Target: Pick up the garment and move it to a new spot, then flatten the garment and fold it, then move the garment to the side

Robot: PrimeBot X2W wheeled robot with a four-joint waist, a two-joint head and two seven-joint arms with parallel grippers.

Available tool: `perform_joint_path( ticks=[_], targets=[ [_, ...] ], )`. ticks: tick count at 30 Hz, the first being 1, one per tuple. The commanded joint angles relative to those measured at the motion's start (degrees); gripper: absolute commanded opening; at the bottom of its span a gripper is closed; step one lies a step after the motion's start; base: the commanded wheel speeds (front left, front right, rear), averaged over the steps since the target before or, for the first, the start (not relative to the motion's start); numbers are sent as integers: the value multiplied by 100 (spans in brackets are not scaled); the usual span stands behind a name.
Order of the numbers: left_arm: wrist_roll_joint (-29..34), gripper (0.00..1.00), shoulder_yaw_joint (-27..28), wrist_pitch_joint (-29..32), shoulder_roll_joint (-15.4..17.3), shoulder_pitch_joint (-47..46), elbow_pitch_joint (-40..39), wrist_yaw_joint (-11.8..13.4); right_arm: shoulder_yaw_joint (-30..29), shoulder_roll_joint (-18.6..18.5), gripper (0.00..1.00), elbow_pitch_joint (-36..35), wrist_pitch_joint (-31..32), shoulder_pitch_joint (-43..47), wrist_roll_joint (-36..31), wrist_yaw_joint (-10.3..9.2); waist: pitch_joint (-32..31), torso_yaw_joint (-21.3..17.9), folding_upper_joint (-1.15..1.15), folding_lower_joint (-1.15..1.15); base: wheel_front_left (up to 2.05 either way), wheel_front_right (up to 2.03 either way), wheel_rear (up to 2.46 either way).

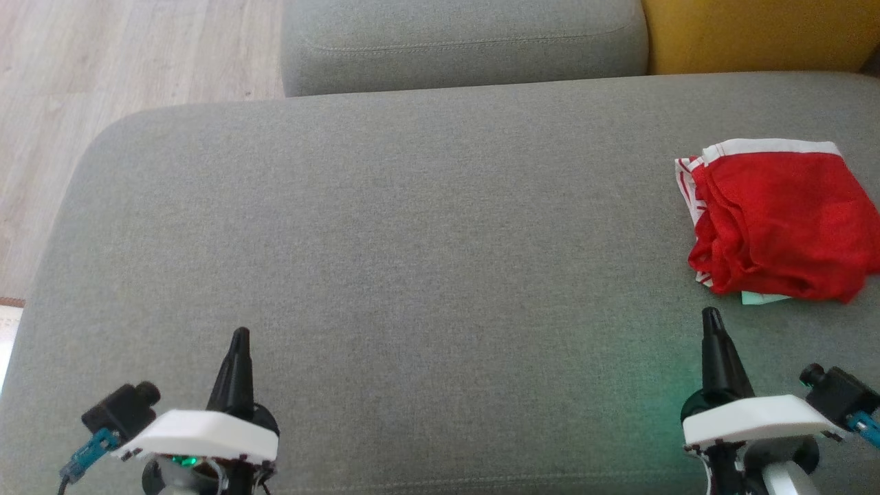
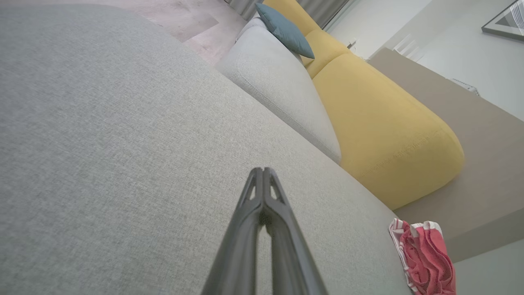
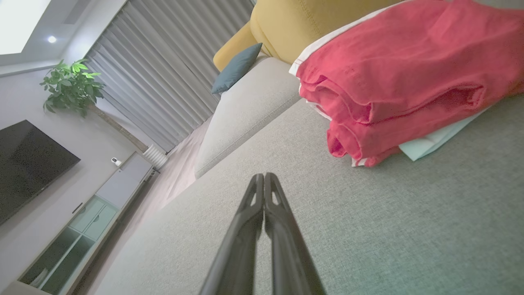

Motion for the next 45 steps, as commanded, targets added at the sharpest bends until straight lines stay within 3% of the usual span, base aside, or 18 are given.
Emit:
perform_joint_path(
  ticks=[1, 45],
  targets=[
    [-191, 0, 131, 54, 82, -322, -160, -44, 0, -101, 0, -207, 37, -309, 220, 14, -1, 1, 0, 0, 0, 0, 0],
    [-2936, 0, 715, 793, 120, -615, 18, -296, -438, -126, 0, -235, 755, -499, 3167, 28, -25, 31, 0, 0, 0, 0, 0]
  ],
)
